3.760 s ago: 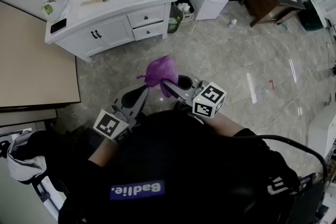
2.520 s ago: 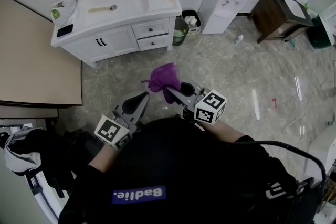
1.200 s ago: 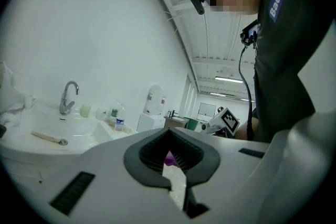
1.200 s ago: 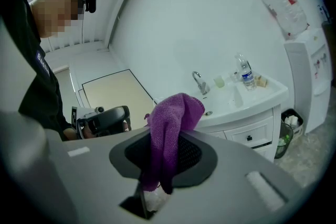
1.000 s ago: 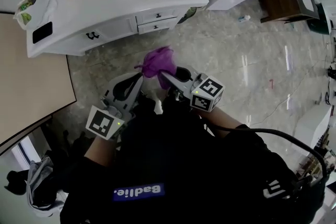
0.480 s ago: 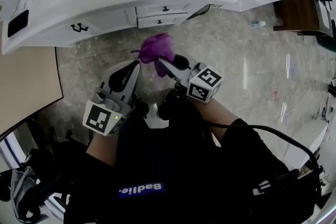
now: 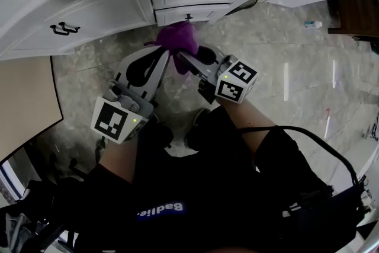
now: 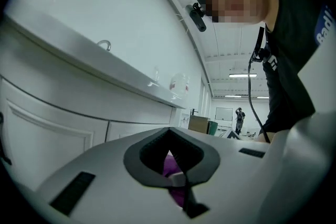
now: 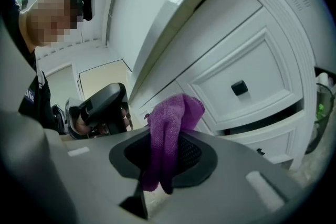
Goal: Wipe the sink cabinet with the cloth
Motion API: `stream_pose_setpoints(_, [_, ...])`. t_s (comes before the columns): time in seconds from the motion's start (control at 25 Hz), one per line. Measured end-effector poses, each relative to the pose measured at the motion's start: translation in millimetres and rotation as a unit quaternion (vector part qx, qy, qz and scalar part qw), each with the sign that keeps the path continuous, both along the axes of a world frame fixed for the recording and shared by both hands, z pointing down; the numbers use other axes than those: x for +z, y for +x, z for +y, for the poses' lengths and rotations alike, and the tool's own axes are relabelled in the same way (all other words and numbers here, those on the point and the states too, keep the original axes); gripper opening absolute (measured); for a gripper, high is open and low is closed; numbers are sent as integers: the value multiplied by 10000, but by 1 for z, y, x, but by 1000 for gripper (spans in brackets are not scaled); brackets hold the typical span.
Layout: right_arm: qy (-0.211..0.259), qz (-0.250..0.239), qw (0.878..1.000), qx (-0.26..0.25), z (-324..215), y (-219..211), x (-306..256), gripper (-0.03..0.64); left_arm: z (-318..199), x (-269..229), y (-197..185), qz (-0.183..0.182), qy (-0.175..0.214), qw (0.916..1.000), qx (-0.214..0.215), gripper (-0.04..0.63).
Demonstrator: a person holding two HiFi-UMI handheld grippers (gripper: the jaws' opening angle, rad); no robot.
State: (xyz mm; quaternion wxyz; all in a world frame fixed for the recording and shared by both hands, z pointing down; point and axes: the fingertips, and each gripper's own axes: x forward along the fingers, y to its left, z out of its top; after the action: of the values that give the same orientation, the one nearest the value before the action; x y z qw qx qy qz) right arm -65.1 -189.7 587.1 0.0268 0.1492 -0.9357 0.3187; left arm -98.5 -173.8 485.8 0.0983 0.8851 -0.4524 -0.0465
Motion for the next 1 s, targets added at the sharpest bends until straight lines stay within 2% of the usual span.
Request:
stream_pose_setpoints(0.24, [60, 4, 10000, -40, -16, -15, 91, 77, -5, 89, -11, -58, 113, 9998, -129, 5])
stream_pose_setpoints(0.52, [9, 126, 9999, -71, -44, -31, 155, 77, 0, 153, -27, -88, 132, 9995, -282, 5])
stream_pose_setpoints(0.84, [-4, 299, 9994, 167, -85, -49, 205, 77, 18, 171, -36, -144, 45, 9996, -247, 5])
stream_pose_setpoints(1.0, [-513, 251, 9972, 491, -98, -48, 240, 77, 27, 169, -39, -143, 83, 9995, -267, 5])
